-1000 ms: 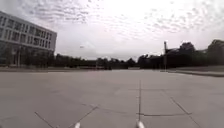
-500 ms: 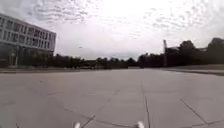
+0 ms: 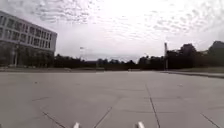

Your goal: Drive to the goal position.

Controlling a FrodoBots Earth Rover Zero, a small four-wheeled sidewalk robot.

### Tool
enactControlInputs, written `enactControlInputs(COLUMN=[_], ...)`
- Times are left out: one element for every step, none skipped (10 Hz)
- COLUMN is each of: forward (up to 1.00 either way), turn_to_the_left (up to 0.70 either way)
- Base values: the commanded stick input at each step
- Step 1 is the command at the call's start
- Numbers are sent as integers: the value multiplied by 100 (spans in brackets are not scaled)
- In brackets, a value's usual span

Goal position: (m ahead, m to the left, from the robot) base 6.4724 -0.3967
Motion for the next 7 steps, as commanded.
enactControlInputs(forward=[70, 70, 70, 70, 70, 70, 70], turn_to_the_left=[0, 0, 0, 0, 0, 0, 0])
